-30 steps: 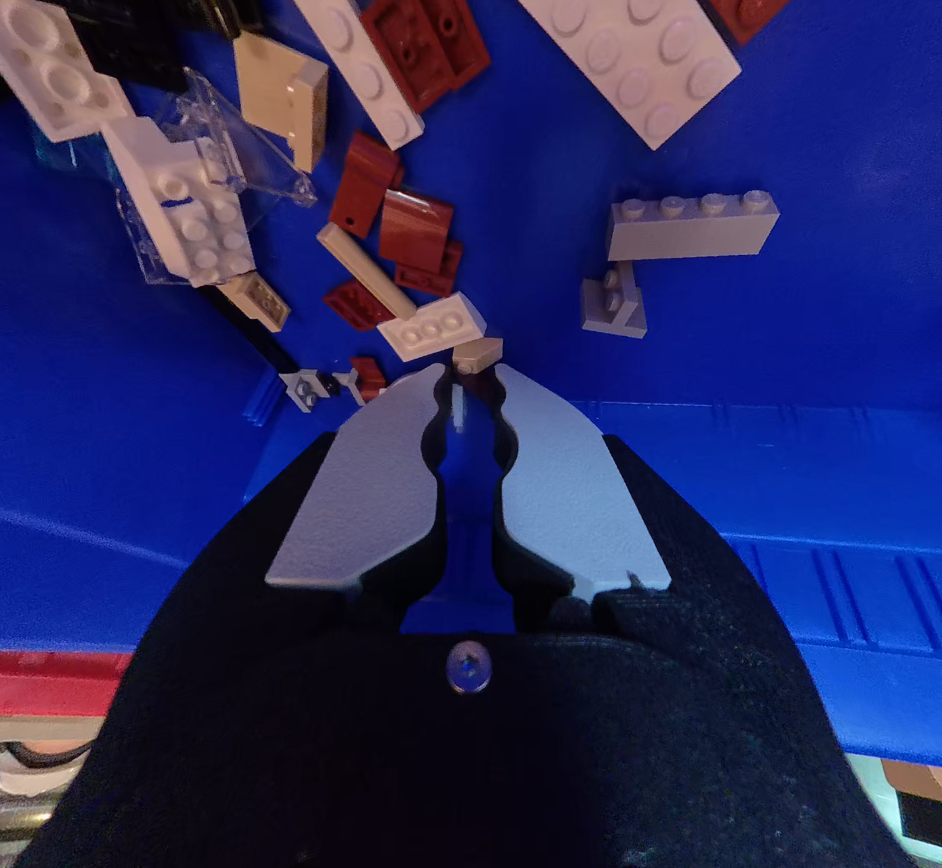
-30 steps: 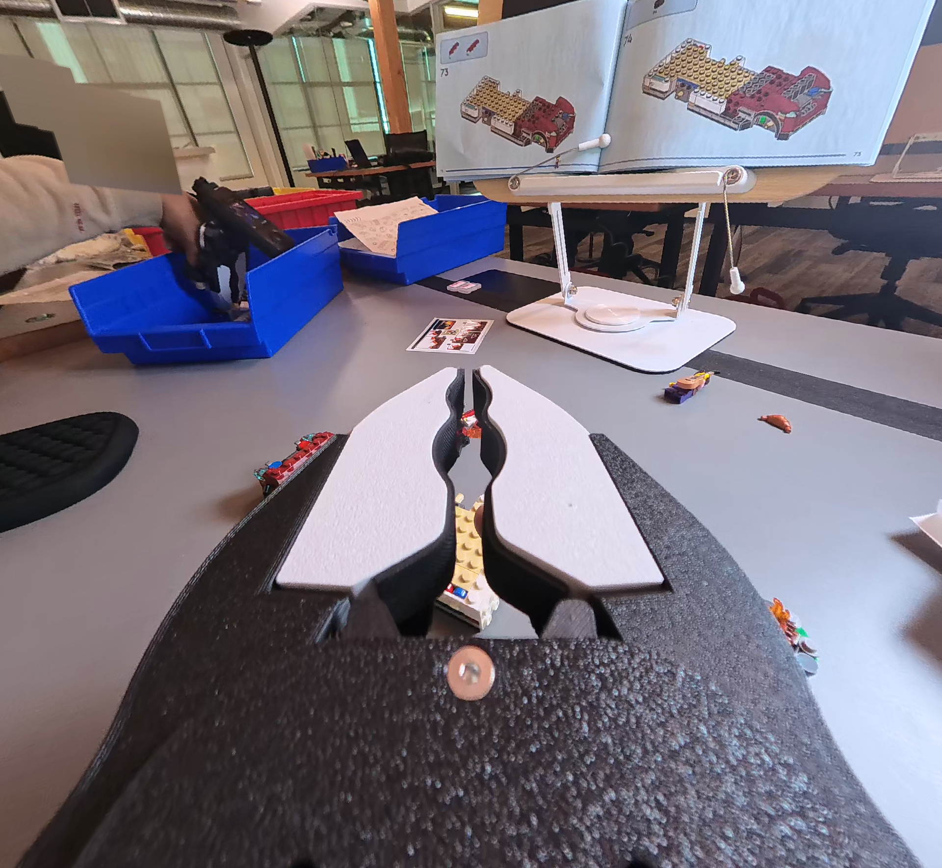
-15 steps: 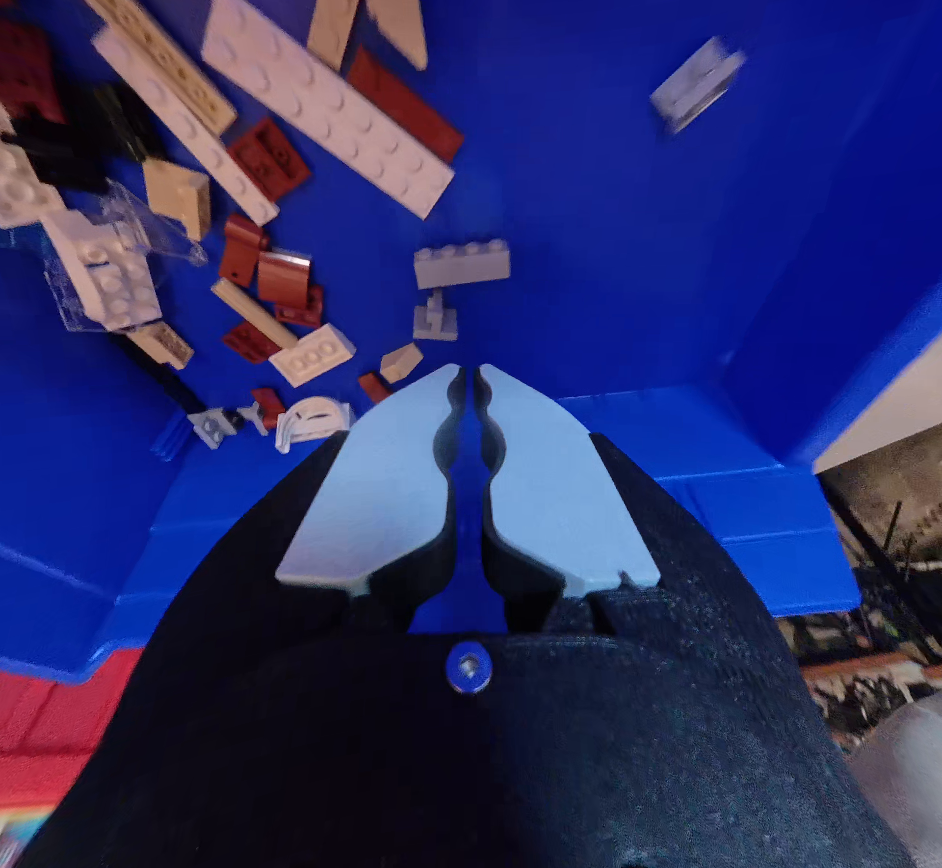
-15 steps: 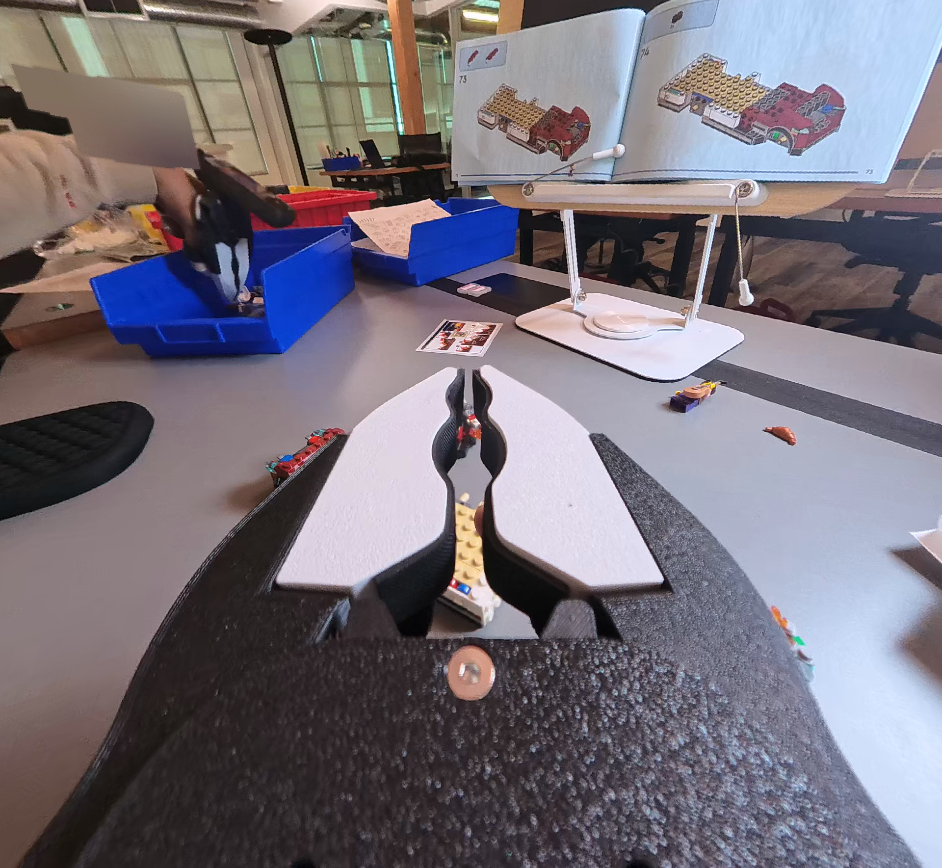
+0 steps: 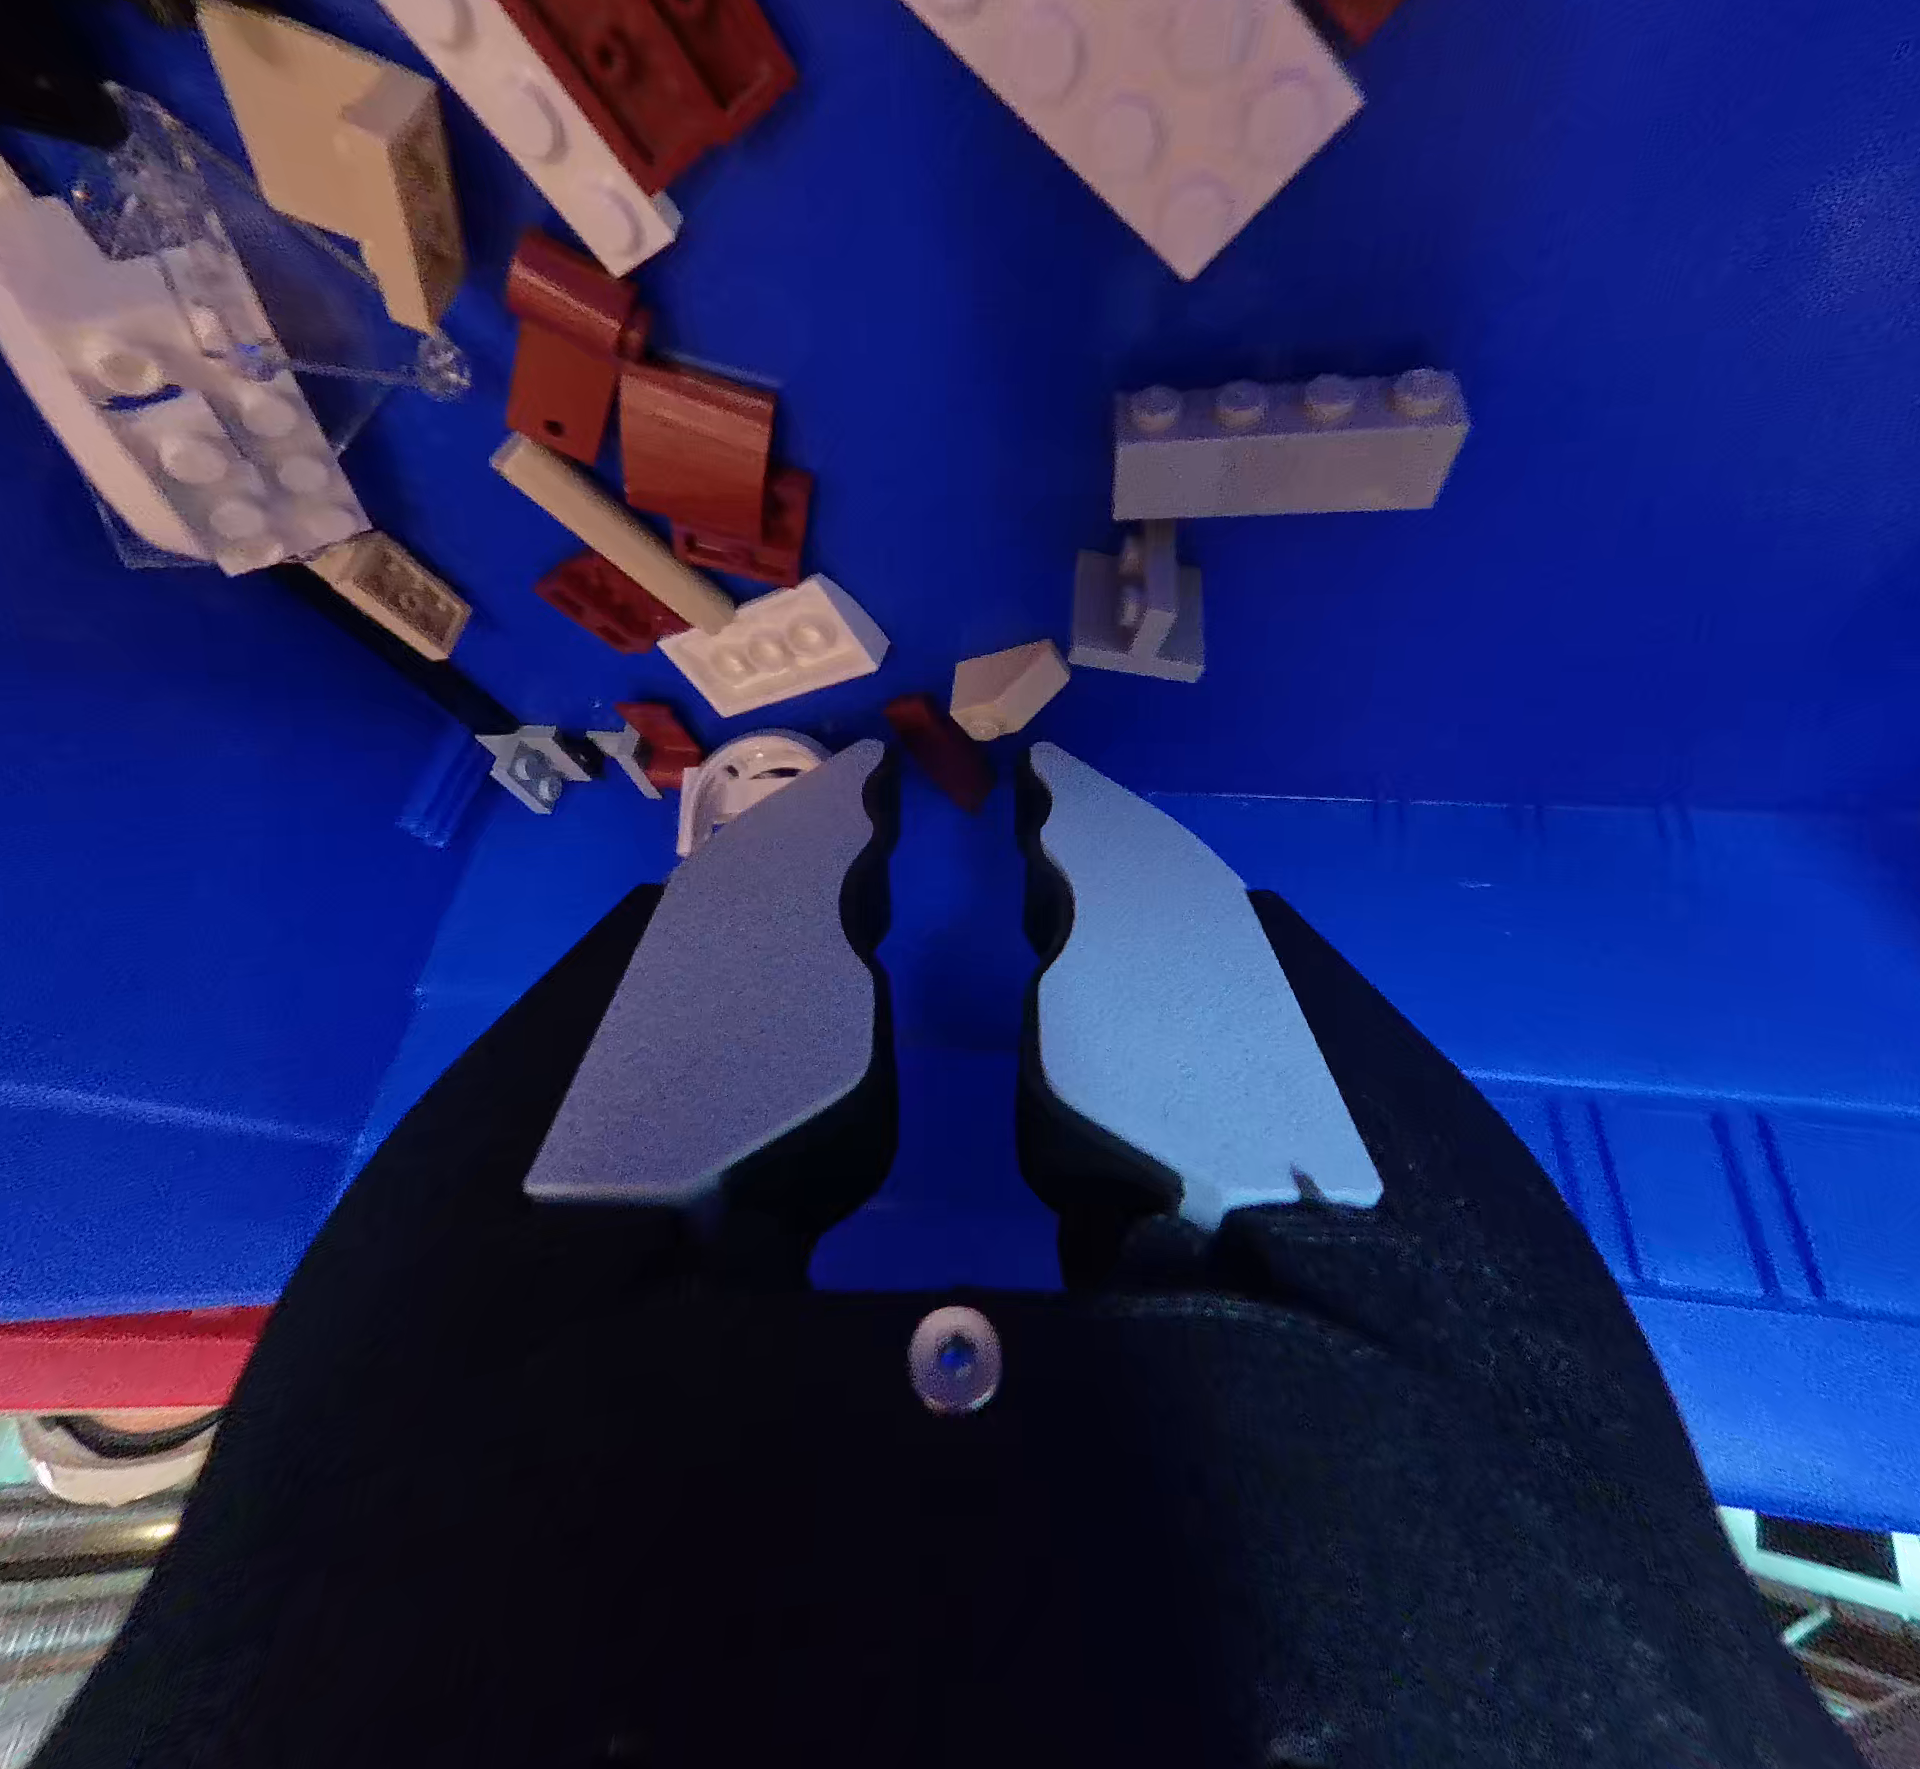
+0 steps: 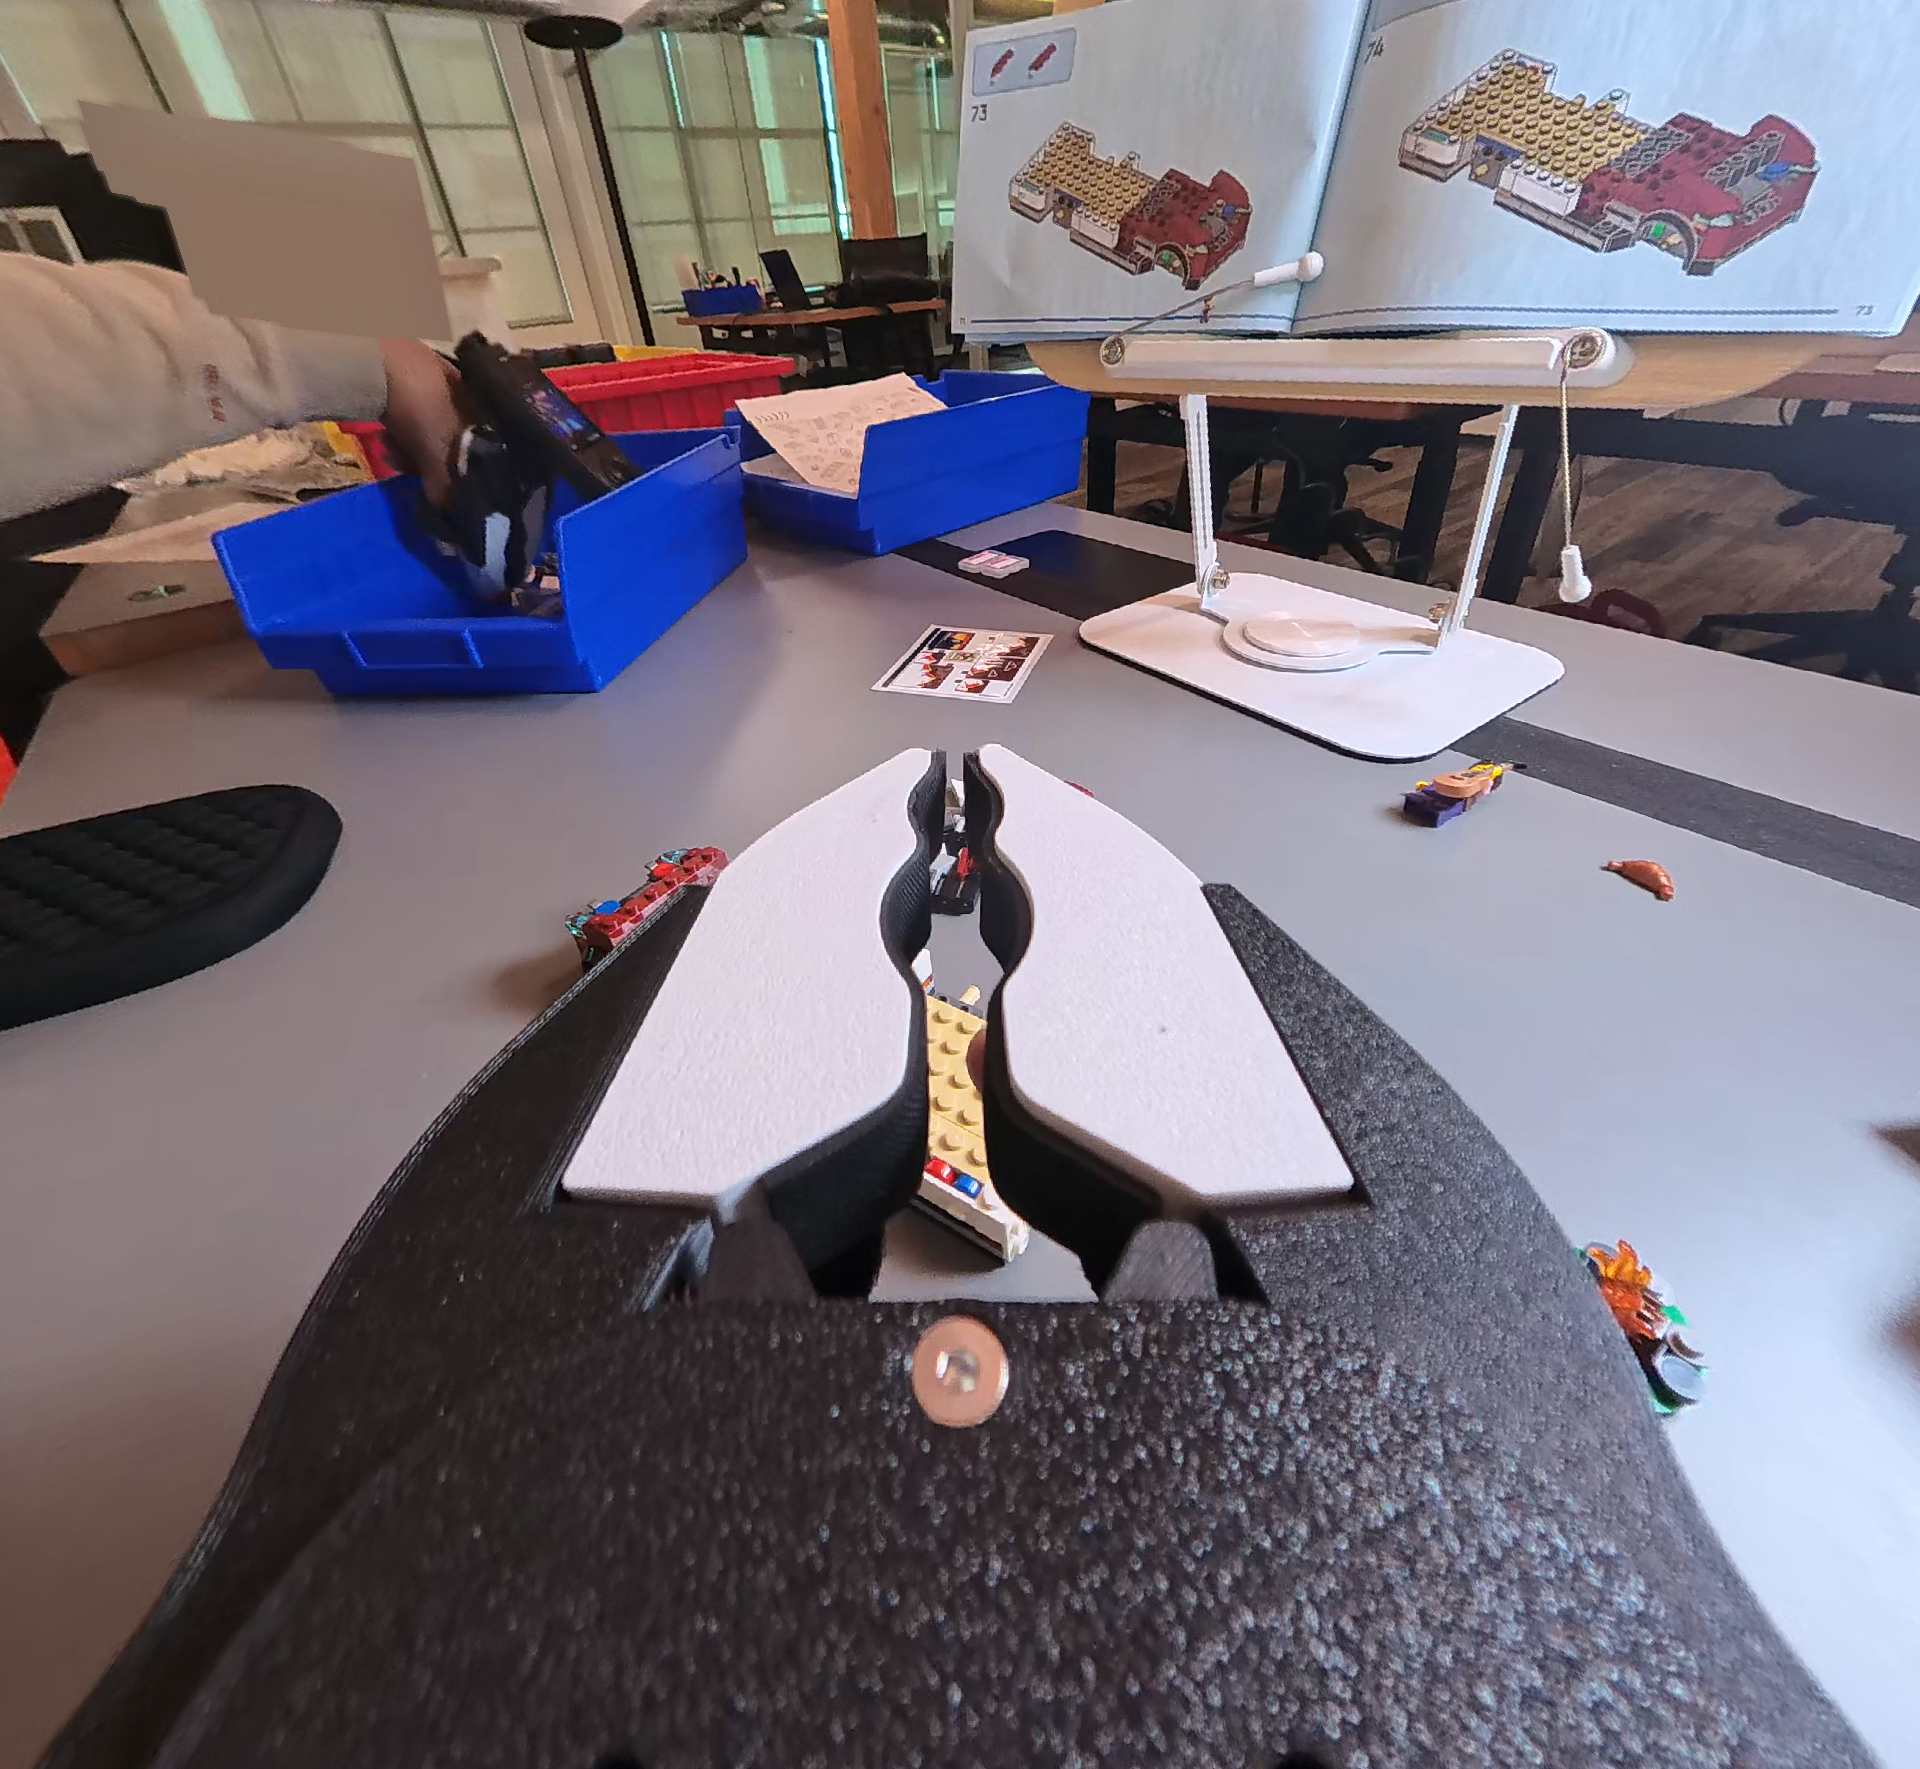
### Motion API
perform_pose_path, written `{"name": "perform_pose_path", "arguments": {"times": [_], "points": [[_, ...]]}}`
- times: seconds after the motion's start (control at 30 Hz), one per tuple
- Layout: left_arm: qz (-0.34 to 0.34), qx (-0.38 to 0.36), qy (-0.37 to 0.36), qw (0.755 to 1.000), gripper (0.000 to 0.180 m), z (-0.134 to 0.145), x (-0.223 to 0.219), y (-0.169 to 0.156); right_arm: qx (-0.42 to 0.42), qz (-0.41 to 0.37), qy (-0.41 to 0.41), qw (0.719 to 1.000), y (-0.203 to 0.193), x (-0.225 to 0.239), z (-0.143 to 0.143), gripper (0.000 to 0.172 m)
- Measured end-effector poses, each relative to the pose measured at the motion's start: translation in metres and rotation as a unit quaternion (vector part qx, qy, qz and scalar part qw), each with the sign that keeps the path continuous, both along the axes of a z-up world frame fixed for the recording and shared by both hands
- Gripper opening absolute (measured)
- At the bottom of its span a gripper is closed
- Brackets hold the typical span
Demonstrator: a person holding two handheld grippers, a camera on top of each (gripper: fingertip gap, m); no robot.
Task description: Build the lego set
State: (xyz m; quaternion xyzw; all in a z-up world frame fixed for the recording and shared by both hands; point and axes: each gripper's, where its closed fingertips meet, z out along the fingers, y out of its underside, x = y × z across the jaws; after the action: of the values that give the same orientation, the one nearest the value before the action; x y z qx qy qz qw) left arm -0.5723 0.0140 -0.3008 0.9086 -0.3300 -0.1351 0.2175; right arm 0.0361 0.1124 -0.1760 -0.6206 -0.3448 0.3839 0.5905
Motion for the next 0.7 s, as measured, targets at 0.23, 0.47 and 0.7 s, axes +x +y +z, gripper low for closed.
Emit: {"name": "perform_pose_path", "arguments": {"times": [0.23, 0.47, 0.7], "points": [[0.008, -0.001, -0.039, 0.999, 0.009, 0.0, 0.005, 0.0, -0.005, 0.004, -0.003, 1.0, 0.0, -0.001, -0.003, 0.004], [-0.037, 0.141, -0.14, 0.979, 0.009, 0.061, 0.07, 0.017, 0.002, 0.018, 0.004, 1.0, -0.007, -0.003, 0.003, 0.004], [-0.164, 0.241, -0.356, 0.888, 0.009, 0.099, 0.268, 0.01, 0.036, 0.073, -0.027, 0.996, -0.035, -0.023, 0.004, 0.006]]}}
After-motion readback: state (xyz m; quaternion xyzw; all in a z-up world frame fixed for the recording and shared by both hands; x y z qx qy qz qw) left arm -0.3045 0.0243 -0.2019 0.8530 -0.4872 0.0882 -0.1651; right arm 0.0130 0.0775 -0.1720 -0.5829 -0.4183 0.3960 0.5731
